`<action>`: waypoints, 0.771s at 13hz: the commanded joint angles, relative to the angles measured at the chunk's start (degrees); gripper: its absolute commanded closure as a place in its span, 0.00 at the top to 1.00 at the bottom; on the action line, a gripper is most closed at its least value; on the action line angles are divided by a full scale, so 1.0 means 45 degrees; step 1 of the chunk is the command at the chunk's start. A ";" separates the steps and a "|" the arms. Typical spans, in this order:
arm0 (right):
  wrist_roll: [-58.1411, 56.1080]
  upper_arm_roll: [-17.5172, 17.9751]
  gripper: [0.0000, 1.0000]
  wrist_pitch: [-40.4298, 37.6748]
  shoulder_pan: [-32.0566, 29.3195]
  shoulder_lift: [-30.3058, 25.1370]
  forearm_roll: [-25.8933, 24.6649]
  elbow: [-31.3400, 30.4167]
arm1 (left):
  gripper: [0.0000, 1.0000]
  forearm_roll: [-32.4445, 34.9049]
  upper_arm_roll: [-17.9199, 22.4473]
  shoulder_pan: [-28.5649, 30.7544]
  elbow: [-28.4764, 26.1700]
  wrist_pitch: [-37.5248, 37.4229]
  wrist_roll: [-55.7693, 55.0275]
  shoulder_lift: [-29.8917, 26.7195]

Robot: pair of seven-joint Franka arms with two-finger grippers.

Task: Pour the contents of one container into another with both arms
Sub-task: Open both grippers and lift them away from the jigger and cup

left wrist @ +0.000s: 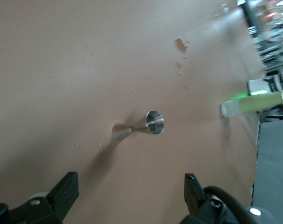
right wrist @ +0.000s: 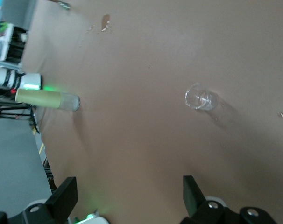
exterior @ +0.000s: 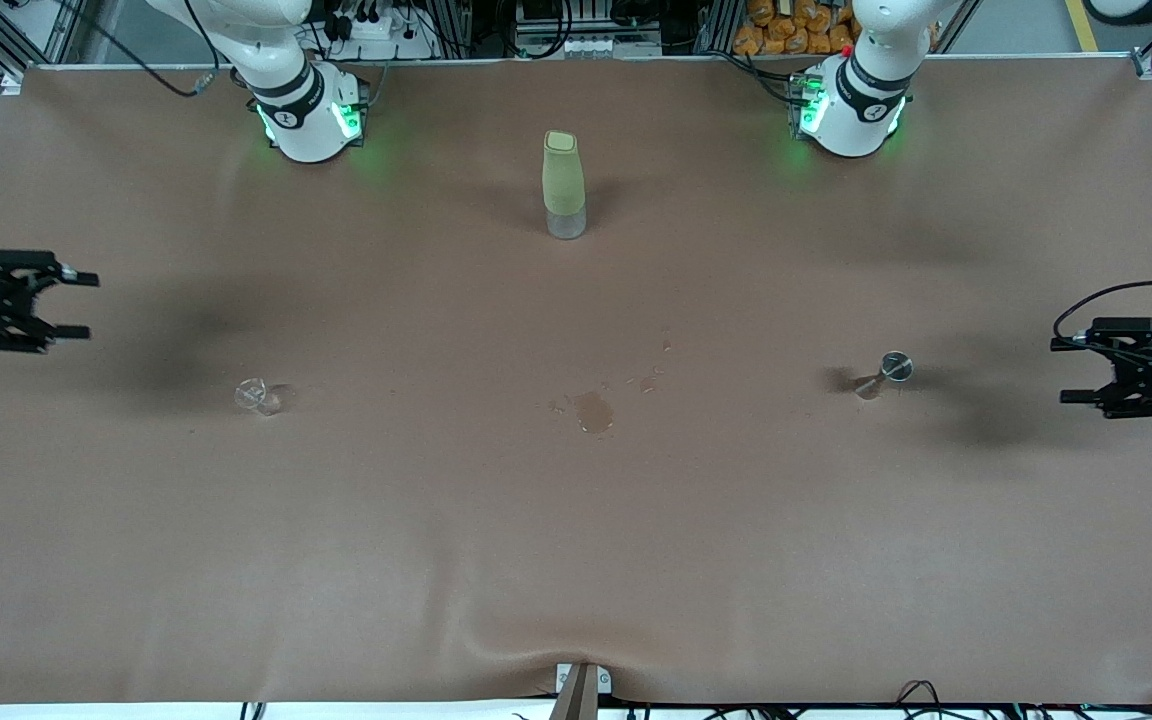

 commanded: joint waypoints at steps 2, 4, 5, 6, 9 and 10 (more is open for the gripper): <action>0.4441 -0.0177 1.00 -0.1050 0.0995 -0.1261 -0.1529 0.1290 | 1.00 0.1297 0.0131 -0.1472 -0.0344 -0.0061 -0.3777 -0.1723; 0.6611 0.0249 1.00 -0.1520 0.1230 -0.1632 -0.2270 0.2248 | 1.00 0.2232 0.0131 -0.2545 -0.0344 -0.0061 -0.6296 -0.2505; 0.7821 0.0736 1.00 -0.1696 0.1212 -0.1924 -0.2641 0.2620 | 1.00 0.3011 0.0131 -0.3112 -0.0344 -0.0061 -0.7294 -0.2837; 0.8838 0.1147 1.00 -0.1834 0.1212 -0.2159 -0.3051 0.2952 | 1.00 0.3580 0.0131 -0.3446 -0.0344 -0.0061 -0.7885 -0.3034; 1.1594 0.2688 1.00 -0.2069 0.1114 -0.2686 -0.4282 0.3638 | 1.00 0.4343 0.0092 -0.4208 -0.0228 -0.0041 -1.0246 -0.3327; 1.2434 0.3429 1.00 -0.2069 0.1056 -0.2901 -0.4904 0.3659 | 1.00 0.4927 0.0092 -0.4714 -0.0227 0.0017 -1.0814 -0.3484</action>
